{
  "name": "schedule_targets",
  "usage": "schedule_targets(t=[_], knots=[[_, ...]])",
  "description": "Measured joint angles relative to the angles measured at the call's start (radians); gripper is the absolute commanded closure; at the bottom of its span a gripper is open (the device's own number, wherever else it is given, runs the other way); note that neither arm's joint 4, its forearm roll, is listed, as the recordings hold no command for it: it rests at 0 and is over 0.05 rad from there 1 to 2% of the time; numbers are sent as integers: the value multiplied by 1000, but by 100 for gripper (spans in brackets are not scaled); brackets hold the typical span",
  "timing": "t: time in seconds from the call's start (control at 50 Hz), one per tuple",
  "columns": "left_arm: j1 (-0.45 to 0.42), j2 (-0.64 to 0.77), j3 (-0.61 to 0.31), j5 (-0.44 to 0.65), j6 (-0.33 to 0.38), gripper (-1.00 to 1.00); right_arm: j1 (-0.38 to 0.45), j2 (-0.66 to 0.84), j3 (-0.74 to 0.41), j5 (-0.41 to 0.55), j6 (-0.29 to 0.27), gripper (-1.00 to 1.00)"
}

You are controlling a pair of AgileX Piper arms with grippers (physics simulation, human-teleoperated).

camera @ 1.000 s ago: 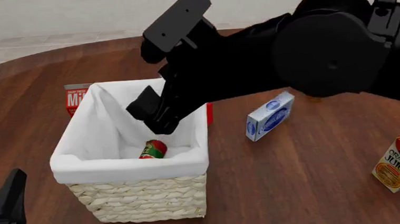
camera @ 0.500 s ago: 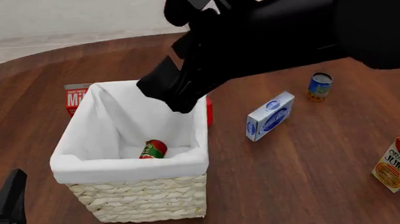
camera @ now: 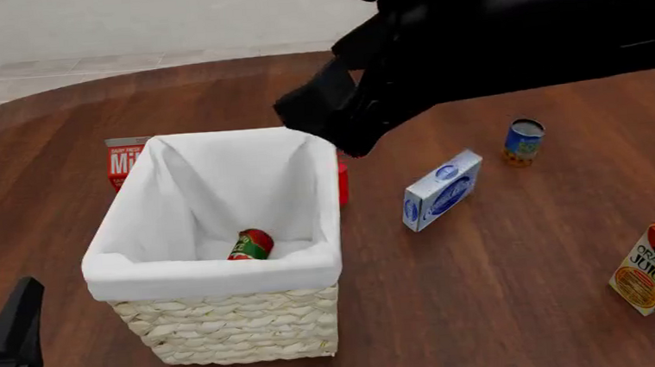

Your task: Pick up the alphabet soup and the tomato sauce, and put them in the basket.

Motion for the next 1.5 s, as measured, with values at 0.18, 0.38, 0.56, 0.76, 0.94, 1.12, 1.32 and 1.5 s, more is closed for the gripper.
schedule_targets(t=[0.18,0.38,0.56,0.76,0.94,1.12,1.32,1.5], knots=[[1,0,1,1,3,-100,-31,-30,22,3,3,-100],[1,0,1,3,8,-100,-62,-55,43,2,9,-100],[0,0,1,4,13,-100,-85,-76,61,0,17,-100],[0,0,2,5,16,-100,-111,-99,76,2,19,-100],[-1,0,3,6,17,-100,-139,-116,94,2,21,-100],[-1,0,3,5,17,-100,-170,-129,112,0,22,-100],[-1,0,3,5,17,-100,-200,-141,131,-5,25,-100],[-1,0,3,5,17,-100,-225,-149,145,-11,28,-100]])
